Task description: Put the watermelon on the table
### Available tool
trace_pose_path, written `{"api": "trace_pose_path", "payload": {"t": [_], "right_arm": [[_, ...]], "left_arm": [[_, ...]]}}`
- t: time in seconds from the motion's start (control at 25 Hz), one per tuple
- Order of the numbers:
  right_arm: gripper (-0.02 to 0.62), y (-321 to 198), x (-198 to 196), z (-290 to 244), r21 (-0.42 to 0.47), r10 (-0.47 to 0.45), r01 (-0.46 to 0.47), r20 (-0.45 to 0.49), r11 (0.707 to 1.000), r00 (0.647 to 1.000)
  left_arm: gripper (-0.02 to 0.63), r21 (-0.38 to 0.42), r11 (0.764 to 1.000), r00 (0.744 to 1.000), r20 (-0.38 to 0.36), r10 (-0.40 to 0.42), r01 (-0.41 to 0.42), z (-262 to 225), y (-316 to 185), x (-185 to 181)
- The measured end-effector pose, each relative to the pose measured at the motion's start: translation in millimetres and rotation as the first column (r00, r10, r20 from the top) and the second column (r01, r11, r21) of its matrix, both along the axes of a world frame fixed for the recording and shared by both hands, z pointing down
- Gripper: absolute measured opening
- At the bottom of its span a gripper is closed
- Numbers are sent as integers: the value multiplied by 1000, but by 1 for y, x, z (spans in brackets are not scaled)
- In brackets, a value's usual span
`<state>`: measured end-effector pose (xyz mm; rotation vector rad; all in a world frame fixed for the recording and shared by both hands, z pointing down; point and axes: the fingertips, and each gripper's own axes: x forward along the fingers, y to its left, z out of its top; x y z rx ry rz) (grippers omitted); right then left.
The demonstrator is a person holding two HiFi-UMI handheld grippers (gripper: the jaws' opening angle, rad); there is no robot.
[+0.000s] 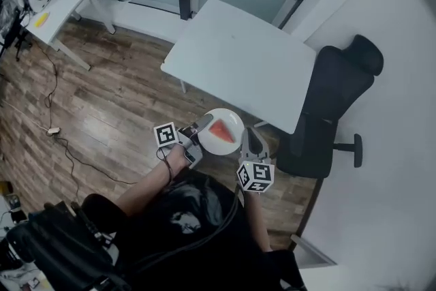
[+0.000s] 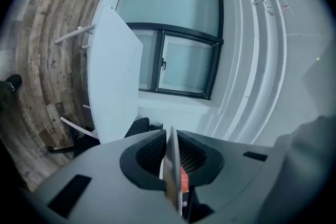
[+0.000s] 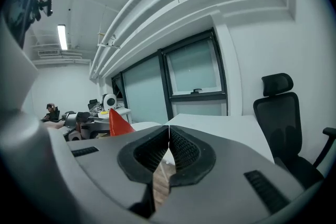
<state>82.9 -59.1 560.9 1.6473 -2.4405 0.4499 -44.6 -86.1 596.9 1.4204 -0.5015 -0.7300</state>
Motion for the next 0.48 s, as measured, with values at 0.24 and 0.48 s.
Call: {"api": "trace_pose_path", "payload": {"t": [0.24,0.48], "right_arm": [[12,-86,16,-11,18,69,-69,8,997,998],[12,-148,38,14,-39,61,-60,13,997,998]], "left_arm": [[43,27,997,997,2,72,-72,-7,-98,18],[43,20,998,997,45,67,-68,12,-179,40]]}}
